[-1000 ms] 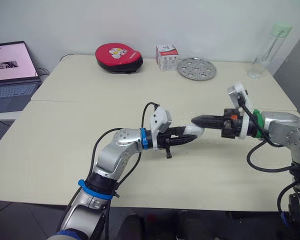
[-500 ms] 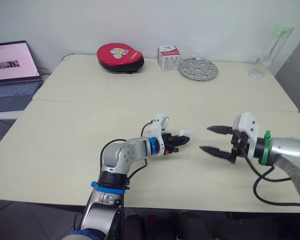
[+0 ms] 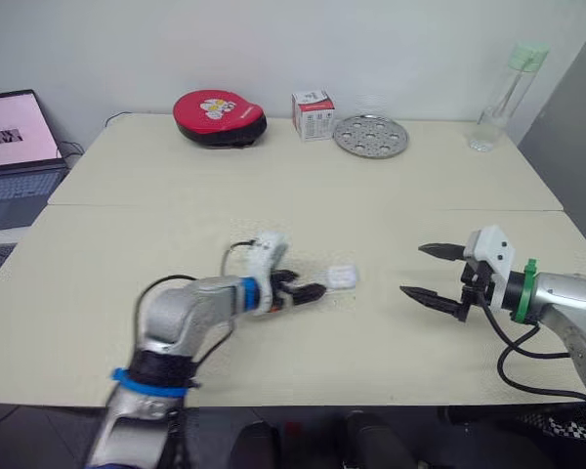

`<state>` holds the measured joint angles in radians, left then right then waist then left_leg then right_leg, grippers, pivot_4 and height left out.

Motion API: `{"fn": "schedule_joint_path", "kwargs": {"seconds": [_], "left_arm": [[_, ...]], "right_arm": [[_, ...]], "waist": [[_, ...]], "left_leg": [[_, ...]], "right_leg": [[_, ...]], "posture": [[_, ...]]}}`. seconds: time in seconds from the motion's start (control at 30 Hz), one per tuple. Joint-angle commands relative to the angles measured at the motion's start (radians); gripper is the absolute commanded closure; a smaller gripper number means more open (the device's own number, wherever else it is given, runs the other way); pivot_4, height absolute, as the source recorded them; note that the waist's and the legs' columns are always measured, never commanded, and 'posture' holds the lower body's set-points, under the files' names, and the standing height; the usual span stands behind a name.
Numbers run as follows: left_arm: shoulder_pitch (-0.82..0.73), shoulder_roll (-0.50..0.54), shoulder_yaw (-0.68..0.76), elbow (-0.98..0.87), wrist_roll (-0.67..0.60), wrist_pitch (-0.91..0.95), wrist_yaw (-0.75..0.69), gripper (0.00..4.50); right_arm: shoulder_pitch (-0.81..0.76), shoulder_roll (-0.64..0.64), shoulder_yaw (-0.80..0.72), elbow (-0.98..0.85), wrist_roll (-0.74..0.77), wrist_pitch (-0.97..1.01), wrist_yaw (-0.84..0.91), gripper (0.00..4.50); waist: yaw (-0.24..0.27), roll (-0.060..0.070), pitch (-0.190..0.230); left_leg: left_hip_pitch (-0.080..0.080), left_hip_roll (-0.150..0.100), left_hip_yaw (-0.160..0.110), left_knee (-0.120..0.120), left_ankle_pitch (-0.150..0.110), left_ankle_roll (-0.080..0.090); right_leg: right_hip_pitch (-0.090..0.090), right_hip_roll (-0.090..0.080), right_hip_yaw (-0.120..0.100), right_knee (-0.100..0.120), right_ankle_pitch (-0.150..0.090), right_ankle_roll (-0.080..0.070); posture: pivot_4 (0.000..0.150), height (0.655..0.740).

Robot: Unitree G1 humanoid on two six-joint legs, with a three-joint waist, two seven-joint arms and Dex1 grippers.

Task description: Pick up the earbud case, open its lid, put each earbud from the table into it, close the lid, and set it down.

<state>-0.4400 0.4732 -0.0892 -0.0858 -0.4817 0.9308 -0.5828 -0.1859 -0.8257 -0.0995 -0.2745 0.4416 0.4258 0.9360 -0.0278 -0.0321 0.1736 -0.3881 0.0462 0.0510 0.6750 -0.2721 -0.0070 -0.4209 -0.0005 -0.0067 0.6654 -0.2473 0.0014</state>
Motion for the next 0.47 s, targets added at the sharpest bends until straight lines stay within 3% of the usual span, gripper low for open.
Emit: {"fn": "schedule_joint_path", "kwargs": {"seconds": [0.03, 0.17, 0.33, 0.47], "left_arm": [[-0.008, 0.15, 0.007, 0.057, 0.175, -0.414, -0.129, 0.02], [-0.012, 0.284, -0.011, 0.211, 0.299, -0.799, -0.28, 0.02], [-0.103, 0.293, 0.059, 0.388, 0.309, -0.878, -0.277, 0.02], [-0.133, 0.261, 0.075, 0.417, 0.296, -0.872, -0.288, 0.02]], "right_arm": [[-0.018, -0.025, -0.051, -0.007, 0.024, -0.001, 0.023, 0.0], [-0.017, -0.035, -0.098, -0.026, 0.094, 0.073, 0.026, 0.0], [0.003, -0.032, -0.171, -0.047, 0.102, 0.103, -0.034, 0.0], [0.013, -0.028, -0.177, -0.056, 0.098, 0.111, -0.05, 0.0]], "waist": [[0.003, 0.0, 0.001], [0.018, 0.0, 0.0], [0.036, 0.0, 0.001], [0.041, 0.0, 0.001]], "left_leg": [[0.0, 0.0, 0.0, 0.0, 0.0, 0.0], [-0.002, -0.001, 0.002, 0.0, 0.0, 0.0], [-0.007, -0.002, 0.004, 0.001, 0.0, 0.0], [-0.009, -0.002, 0.004, 0.001, 0.0, 0.0]], "right_leg": [[0.0, 0.0, 0.0, 0.0, 0.0, -0.001], [0.0, -0.002, 0.0, -0.002, 0.0, -0.003], [-0.003, -0.005, -0.001, -0.006, 0.002, -0.003], [-0.003, -0.005, -0.001, -0.007, 0.002, -0.002]], "posture": [[0.15, 0.74], [0.15, 0.74], [0.15, 0.74], [0.15, 0.74]]}}
